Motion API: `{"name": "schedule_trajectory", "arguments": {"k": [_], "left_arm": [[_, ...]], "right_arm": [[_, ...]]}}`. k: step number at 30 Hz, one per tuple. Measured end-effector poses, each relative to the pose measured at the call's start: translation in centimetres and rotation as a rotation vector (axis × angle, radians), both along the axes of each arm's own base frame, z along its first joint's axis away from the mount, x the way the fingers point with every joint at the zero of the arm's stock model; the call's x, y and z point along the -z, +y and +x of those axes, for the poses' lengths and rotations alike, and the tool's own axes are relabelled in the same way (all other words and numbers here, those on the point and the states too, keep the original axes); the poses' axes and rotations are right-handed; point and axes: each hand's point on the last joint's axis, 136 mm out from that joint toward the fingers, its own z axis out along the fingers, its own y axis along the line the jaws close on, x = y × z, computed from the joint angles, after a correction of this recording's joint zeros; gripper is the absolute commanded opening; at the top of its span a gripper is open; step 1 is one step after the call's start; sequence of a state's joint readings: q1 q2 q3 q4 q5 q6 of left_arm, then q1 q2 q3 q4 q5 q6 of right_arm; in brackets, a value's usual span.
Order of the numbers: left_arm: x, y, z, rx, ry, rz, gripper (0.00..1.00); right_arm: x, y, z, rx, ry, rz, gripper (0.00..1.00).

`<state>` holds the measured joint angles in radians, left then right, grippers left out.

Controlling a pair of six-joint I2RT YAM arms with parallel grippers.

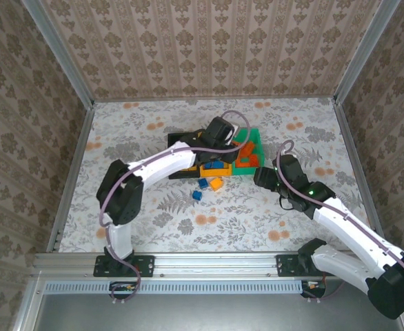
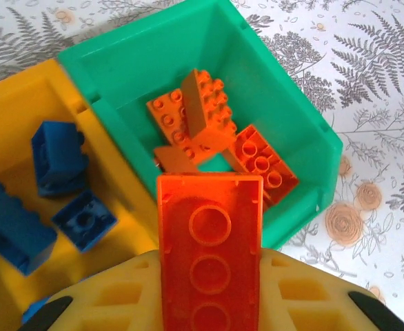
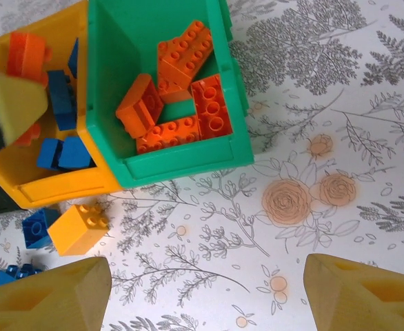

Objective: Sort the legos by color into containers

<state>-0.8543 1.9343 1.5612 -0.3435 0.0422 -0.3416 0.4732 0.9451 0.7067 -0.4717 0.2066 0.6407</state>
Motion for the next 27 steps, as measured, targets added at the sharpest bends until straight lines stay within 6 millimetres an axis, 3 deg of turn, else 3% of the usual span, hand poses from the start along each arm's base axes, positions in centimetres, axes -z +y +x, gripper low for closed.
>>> {"name": "schedule_trajectory", "arguments": {"k": [6,10,16,23,27], "left_arm": [[0.3,-3.5,1.6,0.042,0.011,-0.038,0.32],[0.5,-4.9,2.8,0.05,0.011,-0.051,0.41],[0.2,-6.0,4.4,0.043,0.01,-0.08,0.73],[-0.7,-6.2,4.5,0.042,0.018,-0.123,0.96],[-1.7,-4.4,2.1,0.04,0.04,-0.164,1.0]], "right_arm": [[0.9,-0.6,-0.3,0.015,0.022,-0.011,0.76],[1.0,-0.6,-0.4,0.014,0.025,-0.011,0.76],[1.5,-0.1,-0.7,-0.011,0.043,0.012,0.77],[1.6,0.7,-0.7,-0.045,0.051,0.042,0.79],[1.8,1.4,-0.4,-0.069,0.058,0.056,0.79]]}}
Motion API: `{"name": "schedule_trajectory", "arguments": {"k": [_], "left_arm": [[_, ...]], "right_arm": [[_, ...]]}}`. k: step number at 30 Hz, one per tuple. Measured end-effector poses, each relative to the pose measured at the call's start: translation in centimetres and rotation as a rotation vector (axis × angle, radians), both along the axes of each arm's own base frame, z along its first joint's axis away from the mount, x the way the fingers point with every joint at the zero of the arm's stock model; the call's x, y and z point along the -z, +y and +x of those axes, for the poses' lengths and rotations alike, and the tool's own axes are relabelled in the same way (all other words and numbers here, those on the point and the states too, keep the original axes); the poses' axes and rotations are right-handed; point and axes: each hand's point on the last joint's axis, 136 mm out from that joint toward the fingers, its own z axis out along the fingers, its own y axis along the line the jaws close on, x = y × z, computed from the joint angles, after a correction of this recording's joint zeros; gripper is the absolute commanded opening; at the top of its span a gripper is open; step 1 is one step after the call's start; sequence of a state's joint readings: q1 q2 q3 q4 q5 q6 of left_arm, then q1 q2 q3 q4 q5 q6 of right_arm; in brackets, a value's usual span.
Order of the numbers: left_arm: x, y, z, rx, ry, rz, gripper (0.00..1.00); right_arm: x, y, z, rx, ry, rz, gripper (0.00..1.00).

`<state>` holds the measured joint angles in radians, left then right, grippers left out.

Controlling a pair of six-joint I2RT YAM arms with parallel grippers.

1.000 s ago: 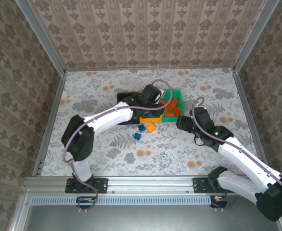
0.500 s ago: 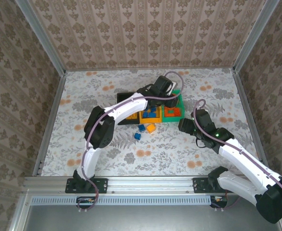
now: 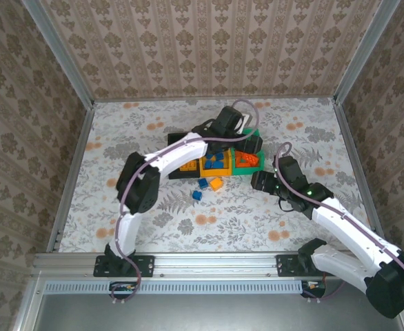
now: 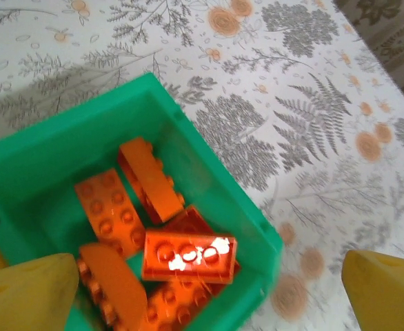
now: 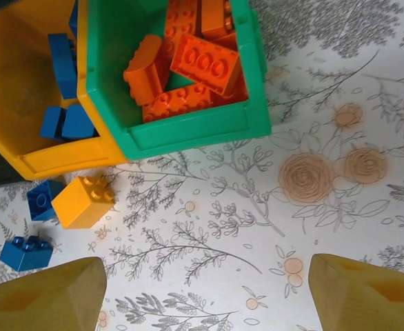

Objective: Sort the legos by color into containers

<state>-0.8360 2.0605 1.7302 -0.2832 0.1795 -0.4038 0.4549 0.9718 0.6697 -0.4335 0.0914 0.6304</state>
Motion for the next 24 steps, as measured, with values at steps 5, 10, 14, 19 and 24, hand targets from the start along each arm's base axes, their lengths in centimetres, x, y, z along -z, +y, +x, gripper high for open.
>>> {"name": "schedule_trajectory", "arguments": {"k": [5,10,14,19,24], "left_arm": [[-4.2,3.6,-3.9,-0.015,-0.037,-0.096,1.0],[-6.7,8.7,-7.6,-0.069,-0.1,-0.159,1.0],[-4.6,14.1,-10.3,-0.164,-0.104,-0.127,1.0],[-1.2,21.1,-13.5,-0.304,-0.09,-0.059,1.0],[0.0,27.1,-15.9,-0.446,-0.104,-0.055,1.0]], "right_arm": [[1.2,1.6,0.4,-0.051,0.035,0.017,0.79],[2.8,5.2,-0.2,-0.177,0.084,-0.008,0.79],[3.4,9.8,-0.6,-0.307,0.107,-0.033,0.77],[4.2,14.8,-0.4,-0.426,0.115,-0.058,0.74],[5.7,18.4,-0.1,-0.499,0.14,-0.089,0.71]]}}
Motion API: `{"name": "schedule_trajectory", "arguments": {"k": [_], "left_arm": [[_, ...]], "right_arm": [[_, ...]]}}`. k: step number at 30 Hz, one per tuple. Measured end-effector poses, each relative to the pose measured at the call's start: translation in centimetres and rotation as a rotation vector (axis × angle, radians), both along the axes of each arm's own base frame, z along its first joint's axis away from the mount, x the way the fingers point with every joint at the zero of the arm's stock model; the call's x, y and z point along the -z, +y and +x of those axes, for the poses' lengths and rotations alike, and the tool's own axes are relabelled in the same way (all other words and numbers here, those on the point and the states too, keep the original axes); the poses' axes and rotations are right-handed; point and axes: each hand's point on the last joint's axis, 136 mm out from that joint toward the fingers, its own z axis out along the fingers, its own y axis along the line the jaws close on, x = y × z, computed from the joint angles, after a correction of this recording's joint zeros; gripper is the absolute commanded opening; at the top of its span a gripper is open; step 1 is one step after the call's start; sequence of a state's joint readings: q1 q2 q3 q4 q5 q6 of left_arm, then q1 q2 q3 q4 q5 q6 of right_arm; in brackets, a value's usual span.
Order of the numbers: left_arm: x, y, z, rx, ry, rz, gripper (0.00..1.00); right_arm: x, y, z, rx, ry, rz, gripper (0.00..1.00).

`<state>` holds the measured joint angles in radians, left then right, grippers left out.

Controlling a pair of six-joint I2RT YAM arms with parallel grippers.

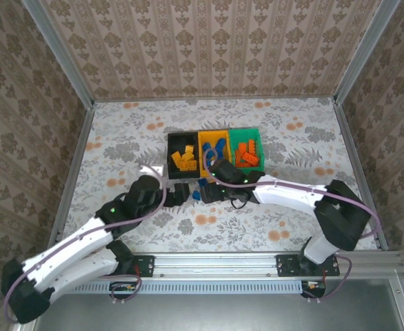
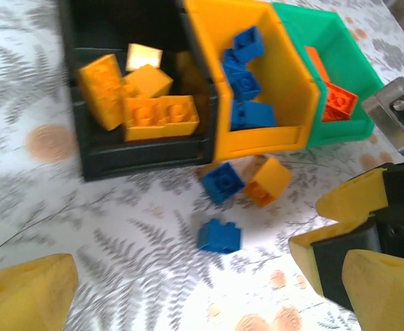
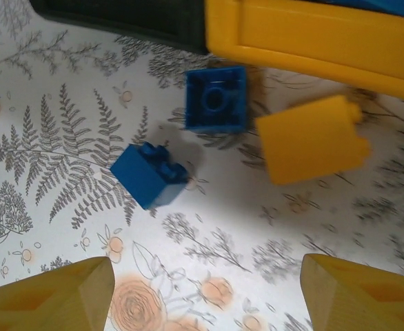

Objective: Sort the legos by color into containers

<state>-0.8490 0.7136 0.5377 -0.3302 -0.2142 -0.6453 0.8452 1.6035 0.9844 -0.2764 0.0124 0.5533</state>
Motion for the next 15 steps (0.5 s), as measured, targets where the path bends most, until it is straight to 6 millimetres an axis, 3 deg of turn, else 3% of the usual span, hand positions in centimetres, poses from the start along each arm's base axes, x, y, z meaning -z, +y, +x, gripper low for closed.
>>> {"name": "schedule_trajectory", "arguments": {"k": [6,12,15], "left_arm": [[1.8,4.0,-1.7,-0.109,0.017,-0.013,1.0],[2.9,4.9,-2.0,-0.143,0.051,0.01,1.0],[3.2,5.0,-2.0,-0.147,0.061,0.017,1.0]], "right_arm": [[1.6,3.0,1.2,-0.042,0.015,-0.023,0.65],[3.8,4.2,1.8,-0.057,0.041,-0.06,0.61],[3.8,5.1,2.0,-0.071,0.041,-0.05,0.59]]}}
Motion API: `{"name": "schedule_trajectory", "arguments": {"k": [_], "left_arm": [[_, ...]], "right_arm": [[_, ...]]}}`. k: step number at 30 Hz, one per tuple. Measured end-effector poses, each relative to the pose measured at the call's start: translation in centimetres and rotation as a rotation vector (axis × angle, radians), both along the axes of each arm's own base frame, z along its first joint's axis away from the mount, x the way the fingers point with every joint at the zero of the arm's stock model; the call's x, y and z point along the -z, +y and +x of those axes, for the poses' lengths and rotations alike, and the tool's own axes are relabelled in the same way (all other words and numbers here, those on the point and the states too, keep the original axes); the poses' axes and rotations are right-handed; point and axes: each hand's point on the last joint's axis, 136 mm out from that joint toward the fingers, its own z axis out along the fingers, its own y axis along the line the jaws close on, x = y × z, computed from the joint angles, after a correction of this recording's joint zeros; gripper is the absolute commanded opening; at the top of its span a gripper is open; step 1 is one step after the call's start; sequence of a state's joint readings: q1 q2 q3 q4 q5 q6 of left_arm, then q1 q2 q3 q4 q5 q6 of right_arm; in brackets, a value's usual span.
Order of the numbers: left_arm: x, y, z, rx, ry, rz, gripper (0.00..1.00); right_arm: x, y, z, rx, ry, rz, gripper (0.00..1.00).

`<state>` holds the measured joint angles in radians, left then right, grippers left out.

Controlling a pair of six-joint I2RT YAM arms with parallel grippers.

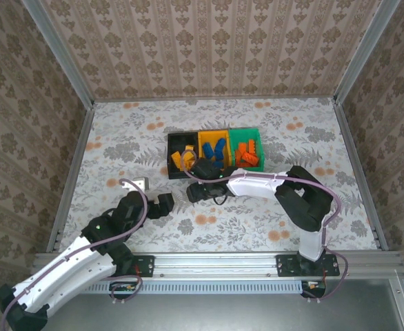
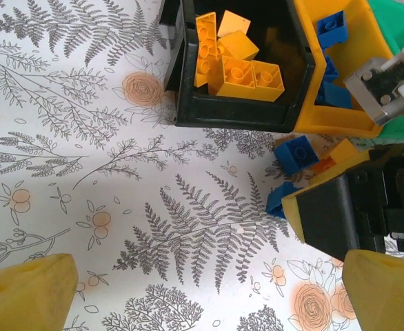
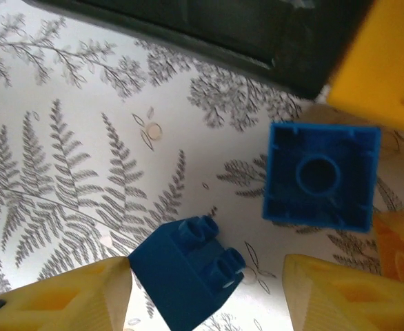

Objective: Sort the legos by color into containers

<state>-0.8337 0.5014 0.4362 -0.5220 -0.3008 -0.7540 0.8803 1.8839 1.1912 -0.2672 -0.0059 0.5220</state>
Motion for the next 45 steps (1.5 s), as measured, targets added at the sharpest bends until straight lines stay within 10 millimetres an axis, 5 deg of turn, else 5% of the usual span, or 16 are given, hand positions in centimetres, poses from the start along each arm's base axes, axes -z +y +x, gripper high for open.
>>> {"name": "schedule_trajectory", "arguments": {"k": [8,22,25,30,34,38,45], "left_arm": [[0.3,0.3,0.0,-0.012,0.011,0.005,1.0],[0.4,0.5,0.1,-0.023,0.013,0.007,1.0],[0.8,0.6,0.1,-0.027,0.019,0.013,1.0],[1.1,0.7,0.2,-0.031,0.03,0.021,1.0],[1.4,0.5,0.3,-0.028,0.038,0.026,1.0],[1.4,0.2,0.4,-0.023,0.042,0.023,1.0],[1.4,-0.3,0.6,-0.012,0.046,0.006,1.0]], "right_arm": [[1.8,1.3,0.1,-0.025,0.015,-0.028,0.5],[1.0,1.7,-0.3,-0.052,0.004,-0.018,0.3],[-0.8,1.2,-0.9,-0.051,-0.014,0.003,0.3],[-7.3,0.5,-0.2,-0.024,-0.119,0.088,0.3],[-11.1,-1.2,2.8,0.062,-0.188,0.113,0.31],[-12.2,-4.2,7.6,0.194,-0.223,0.076,0.32],[-8.3,-6.5,13.2,0.309,-0.181,-0.051,0.36]]}}
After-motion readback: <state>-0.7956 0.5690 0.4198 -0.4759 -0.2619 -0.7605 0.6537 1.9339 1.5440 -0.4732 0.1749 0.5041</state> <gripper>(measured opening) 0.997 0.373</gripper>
